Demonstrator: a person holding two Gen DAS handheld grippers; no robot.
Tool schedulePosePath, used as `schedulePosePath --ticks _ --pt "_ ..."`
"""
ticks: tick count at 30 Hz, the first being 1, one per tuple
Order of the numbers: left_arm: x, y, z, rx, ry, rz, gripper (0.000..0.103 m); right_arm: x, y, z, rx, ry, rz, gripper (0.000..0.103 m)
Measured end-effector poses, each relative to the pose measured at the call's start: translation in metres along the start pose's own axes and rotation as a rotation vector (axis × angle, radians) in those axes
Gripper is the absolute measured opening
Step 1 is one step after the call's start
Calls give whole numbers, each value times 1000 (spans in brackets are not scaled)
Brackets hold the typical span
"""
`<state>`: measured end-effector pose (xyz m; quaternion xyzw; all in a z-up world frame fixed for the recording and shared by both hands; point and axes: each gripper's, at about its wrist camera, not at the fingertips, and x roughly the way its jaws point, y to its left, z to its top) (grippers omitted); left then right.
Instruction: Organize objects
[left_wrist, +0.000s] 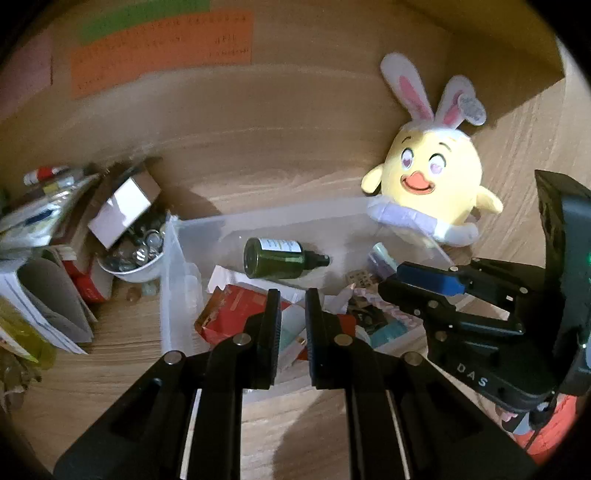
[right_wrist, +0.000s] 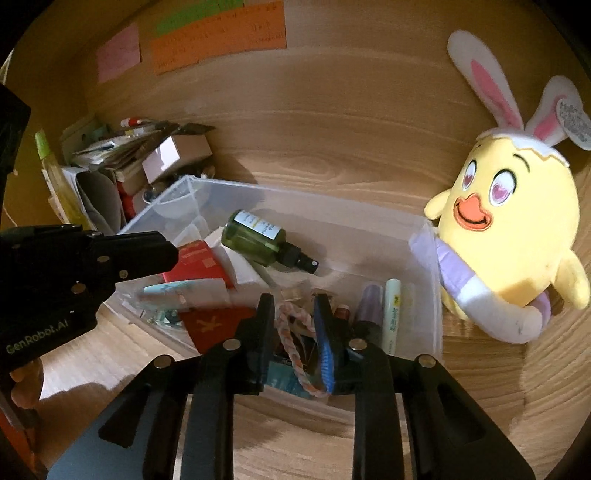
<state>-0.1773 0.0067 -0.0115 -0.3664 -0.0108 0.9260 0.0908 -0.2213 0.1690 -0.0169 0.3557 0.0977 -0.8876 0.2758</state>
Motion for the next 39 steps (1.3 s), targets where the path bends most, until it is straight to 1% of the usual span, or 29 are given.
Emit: schedulePosePath --ticks 4,5,7,8,9,10,11,12,13,15,16,18,19,21,22,23,24,25,27,28,39 --pt "-20 -3 -2 11 -33 13 10 -11 -1 1 9 -17 7 21" --pt "-23 -4 -3 10 -38 14 10 -15 -1 1 10 -21 10 23" --pt "-31 -4 -5 8 -49 13 12 -22 1 0 6 -32 16 33" --pt "-33 -4 -7 8 -53 15 17 -27 2 -1 1 -45 14 42" --pt "-37 -4 -9 8 -59 17 26 -31 3 -2 -3 -56 9 48" --pt "-39 -4 -10 8 -65 20 31 -35 4 -4 -8 -65 4 50" --pt "-42 -4 -12 5 -76 28 42 -40 5 -5 -14 -74 1 54" --pt "-46 -4 -15 4 -88 35 49 -44 6 -6 -19 -80 -2 58" --pt "-48 -5 -17 6 -97 41 51 -48 7 -8 -23 -87 -6 60" --pt "-53 -5 -21 7 -109 48 55 -56 9 -10 -29 -102 -16 70" --pt "-55 -5 -22 6 -112 46 57 -60 9 -12 -30 -110 -19 71" --pt "-60 -5 -26 0 -120 46 70 -68 9 -15 -27 -122 -25 80" --pt "-62 -6 -29 0 -126 51 72 -71 9 -16 -24 -126 -25 82" --pt "-65 -6 -33 2 -136 66 82 -79 9 -20 -17 -136 -25 85" --pt "-67 -7 -36 5 -143 76 85 -81 9 -21 -16 -138 -27 85" --pt "-68 -8 -38 5 -148 82 92 -83 10 -22 -18 -140 -29 87" --pt "-69 -8 -40 3 -155 88 96 -85 11 -24 -19 -141 -33 90" --pt "-71 -8 -43 0 -167 94 96 -86 12 -26 -21 -145 -39 91" --pt "-73 -7 -47 -3 -171 94 97 -89 14 -31 -23 -153 -48 98" --pt "-73 -7 -50 -8 -168 93 97 -90 16 -34 -26 -156 -50 99" --pt "-66 1 -63 -56 -142 93 97 -89 25 -48 -17 -142 -42 100"
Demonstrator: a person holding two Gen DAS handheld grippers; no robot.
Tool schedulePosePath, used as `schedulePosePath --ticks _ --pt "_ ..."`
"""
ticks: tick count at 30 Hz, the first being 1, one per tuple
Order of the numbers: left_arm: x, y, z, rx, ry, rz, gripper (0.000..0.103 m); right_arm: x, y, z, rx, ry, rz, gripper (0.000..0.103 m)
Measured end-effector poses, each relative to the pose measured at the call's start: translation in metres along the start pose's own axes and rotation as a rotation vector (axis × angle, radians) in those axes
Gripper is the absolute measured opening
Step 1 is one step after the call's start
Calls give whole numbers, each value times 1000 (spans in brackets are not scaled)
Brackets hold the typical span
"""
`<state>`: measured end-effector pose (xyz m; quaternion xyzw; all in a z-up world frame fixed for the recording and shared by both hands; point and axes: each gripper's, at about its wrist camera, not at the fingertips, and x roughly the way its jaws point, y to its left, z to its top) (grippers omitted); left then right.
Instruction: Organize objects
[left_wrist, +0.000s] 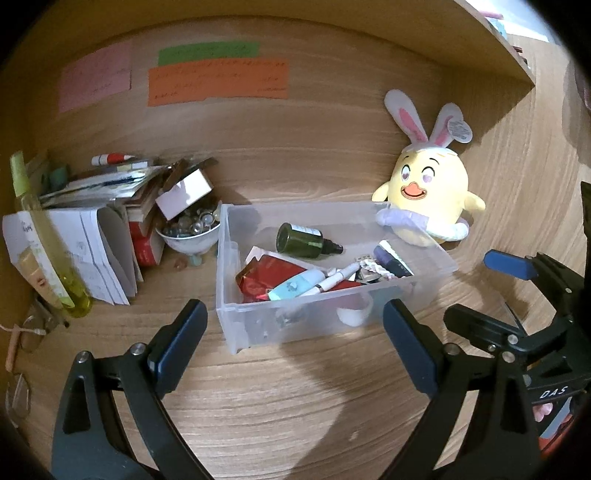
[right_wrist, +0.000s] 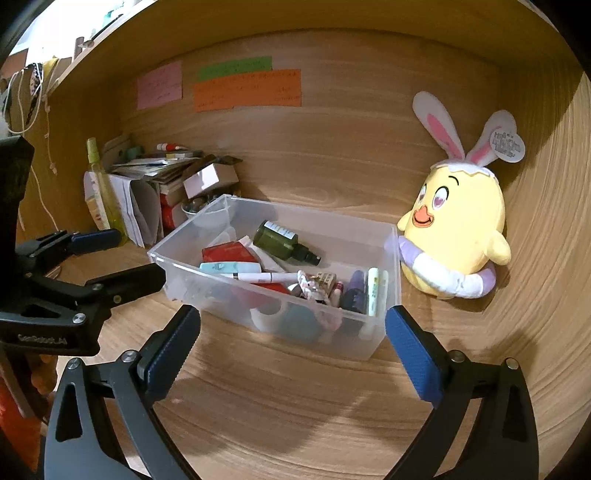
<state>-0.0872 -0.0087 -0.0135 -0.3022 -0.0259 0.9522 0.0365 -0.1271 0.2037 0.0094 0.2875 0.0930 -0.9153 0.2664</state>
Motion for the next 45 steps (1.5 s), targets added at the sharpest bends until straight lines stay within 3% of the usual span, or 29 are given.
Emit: schedulePosePath --ticks 45 --pt "1 -2 -4 0 11 -15 97 -3 -3 2 7 -2 -4 101"
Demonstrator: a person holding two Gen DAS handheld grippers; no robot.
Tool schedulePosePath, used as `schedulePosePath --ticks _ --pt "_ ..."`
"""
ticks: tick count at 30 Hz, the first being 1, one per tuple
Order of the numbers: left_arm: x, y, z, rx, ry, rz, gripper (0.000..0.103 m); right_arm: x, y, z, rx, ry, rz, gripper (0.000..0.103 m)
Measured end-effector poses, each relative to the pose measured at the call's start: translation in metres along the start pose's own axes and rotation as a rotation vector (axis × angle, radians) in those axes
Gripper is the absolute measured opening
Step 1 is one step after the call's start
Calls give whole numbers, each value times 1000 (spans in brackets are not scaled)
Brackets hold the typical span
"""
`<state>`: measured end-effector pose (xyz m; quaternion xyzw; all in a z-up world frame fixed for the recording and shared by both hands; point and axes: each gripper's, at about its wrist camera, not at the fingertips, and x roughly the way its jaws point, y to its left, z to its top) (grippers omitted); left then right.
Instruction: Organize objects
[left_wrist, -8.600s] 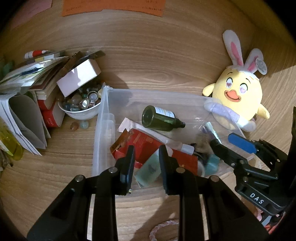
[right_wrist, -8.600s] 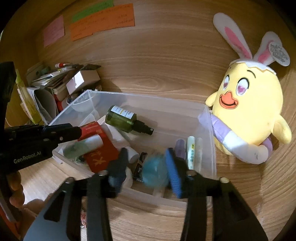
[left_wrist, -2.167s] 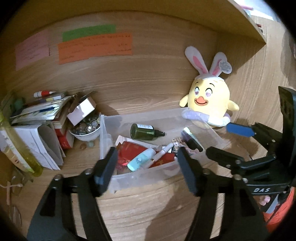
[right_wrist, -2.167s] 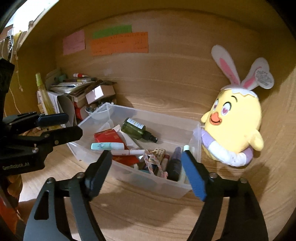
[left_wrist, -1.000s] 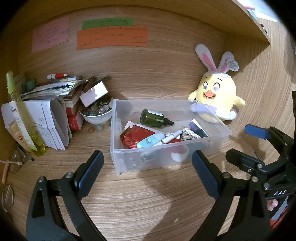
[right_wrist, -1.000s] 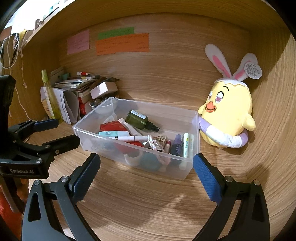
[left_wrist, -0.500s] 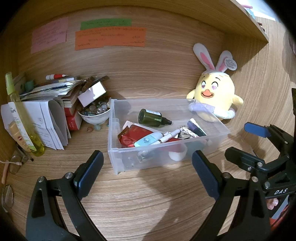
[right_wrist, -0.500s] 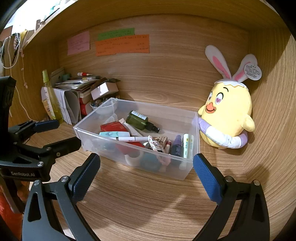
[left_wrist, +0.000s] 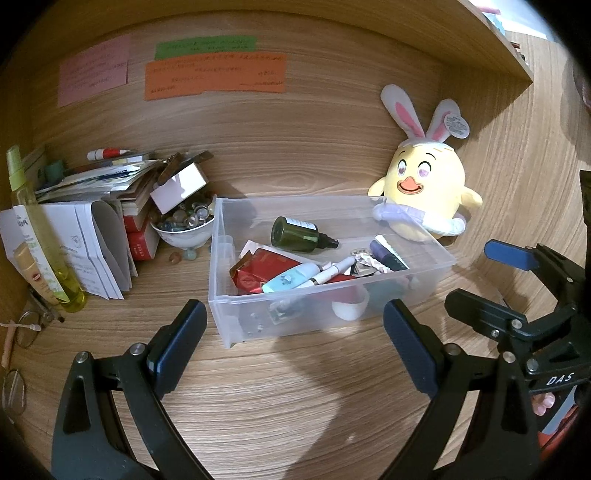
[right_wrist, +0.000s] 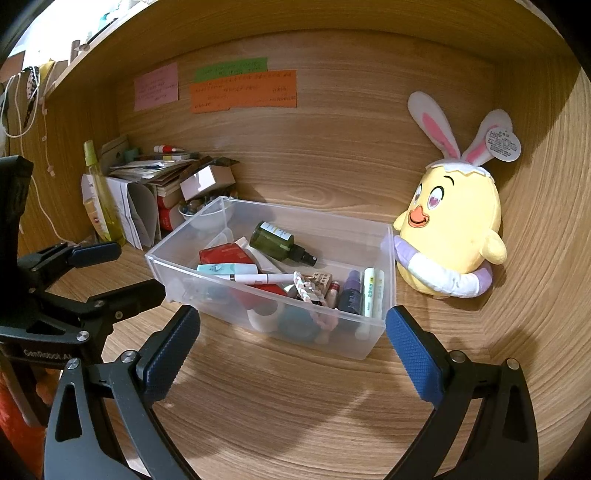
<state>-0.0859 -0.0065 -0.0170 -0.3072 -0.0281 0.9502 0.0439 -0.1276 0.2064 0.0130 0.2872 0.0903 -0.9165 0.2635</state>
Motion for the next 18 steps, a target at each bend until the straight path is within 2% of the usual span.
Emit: schedulePosePath --ticks 18 --pt "0 1 0 -3 -3 -2 98 1 -2 2 2 -3 1 101"
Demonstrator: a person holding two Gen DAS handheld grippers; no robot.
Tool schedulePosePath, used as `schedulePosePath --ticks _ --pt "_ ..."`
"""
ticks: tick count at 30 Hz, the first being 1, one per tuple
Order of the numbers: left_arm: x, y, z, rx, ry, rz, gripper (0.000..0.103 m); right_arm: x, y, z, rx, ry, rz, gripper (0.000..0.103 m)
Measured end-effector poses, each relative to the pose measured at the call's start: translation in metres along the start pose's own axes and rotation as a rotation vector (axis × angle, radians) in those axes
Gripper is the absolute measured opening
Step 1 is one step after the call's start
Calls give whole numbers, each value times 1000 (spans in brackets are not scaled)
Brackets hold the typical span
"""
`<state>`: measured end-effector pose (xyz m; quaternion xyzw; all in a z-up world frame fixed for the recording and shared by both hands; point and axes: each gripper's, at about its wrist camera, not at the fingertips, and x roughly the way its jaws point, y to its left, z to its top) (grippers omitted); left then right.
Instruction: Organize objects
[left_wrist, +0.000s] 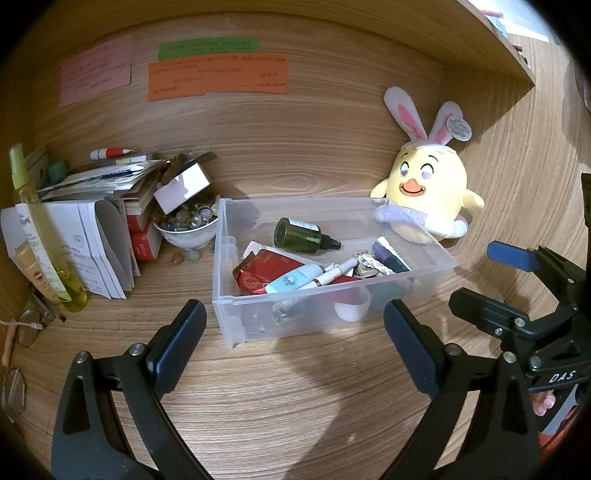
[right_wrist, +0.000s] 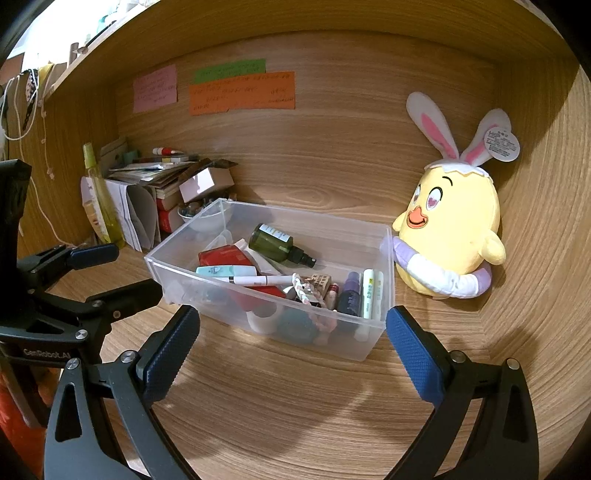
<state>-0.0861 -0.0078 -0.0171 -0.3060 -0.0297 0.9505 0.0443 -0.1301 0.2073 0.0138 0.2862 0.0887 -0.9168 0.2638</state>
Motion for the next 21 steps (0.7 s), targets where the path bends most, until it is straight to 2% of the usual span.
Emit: schedulePosePath --ticks 21 --pt "4 -5 -3 -7 31 -28 99 3 2 -5 5 15 -1 101"
